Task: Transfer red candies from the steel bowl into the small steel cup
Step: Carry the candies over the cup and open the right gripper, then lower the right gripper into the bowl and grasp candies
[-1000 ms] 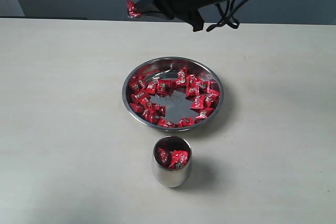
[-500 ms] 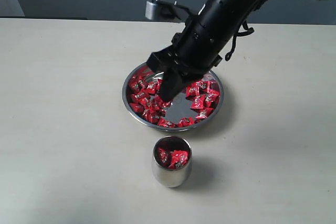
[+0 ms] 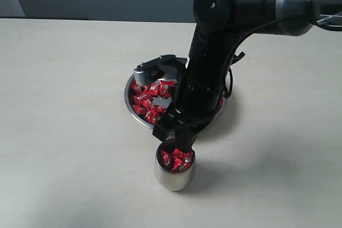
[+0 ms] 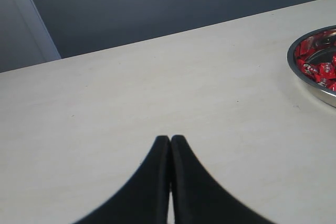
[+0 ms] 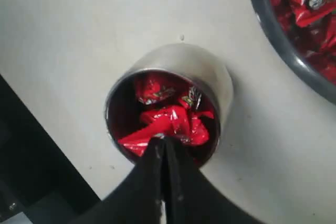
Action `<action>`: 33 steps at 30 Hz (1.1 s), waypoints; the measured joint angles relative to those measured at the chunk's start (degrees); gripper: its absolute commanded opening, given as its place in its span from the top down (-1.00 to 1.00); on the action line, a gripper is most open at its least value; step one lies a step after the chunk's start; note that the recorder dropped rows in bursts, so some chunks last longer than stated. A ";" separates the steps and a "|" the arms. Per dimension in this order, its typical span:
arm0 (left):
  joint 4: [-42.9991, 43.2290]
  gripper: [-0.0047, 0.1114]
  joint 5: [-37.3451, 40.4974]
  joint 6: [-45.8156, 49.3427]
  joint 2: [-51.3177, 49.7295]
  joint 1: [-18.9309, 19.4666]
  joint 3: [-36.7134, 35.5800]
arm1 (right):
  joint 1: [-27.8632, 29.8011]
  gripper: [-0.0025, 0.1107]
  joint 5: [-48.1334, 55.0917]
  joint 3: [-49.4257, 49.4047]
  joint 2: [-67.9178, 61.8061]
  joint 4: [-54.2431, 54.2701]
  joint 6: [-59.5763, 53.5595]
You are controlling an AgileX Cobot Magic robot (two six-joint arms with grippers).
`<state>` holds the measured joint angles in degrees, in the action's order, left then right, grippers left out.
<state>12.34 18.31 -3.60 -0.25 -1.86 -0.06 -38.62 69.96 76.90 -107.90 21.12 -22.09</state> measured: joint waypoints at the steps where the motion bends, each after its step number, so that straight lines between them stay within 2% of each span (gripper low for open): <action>1: 0.00 0.91 0.00 0.00 0.00 0.00 0.00 | 0.00 0.90 0.02 -0.31 0.00 0.00 0.00; 5: 0.00 0.91 0.00 0.00 0.00 0.00 0.00 | -0.13 0.34 -0.54 -0.77 0.00 0.00 0.00; 9: 0.00 0.91 0.00 0.00 0.00 0.00 0.00 | -0.13 0.34 -0.82 -0.77 0.00 -0.10 -0.10; 12: 0.00 0.91 0.00 0.00 0.00 0.00 0.00 | -0.13 0.34 -5.60 -0.77 0.22 -3.31 1.44; 19: 0.00 0.91 0.00 0.00 0.00 0.00 0.00 | -0.13 0.34 -29.98 -0.01 0.54 -24.65 19.65; 22: 0.00 0.91 0.00 0.00 0.00 0.00 0.00 | -0.13 0.34 -37.37 0.38 -1.23 -29.33 24.32; 25: 0.00 0.91 0.00 0.00 0.00 0.00 0.00 | -0.13 0.31 -39.44 1.73 -4.83 -30.28 25.77; 29: 0.00 0.91 0.00 0.00 0.00 0.00 0.00 | -0.13 0.10 -39.68 5.23 -9.78 -30.54 26.16; 33: 0.00 0.91 0.00 0.00 0.00 0.00 0.00 | -0.13 0.07 -39.80 9.32 -13.26 -30.54 26.16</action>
<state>12.34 18.31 -3.60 -0.25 -1.86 -0.06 -38.75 30.16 86.22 -121.17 -9.42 4.06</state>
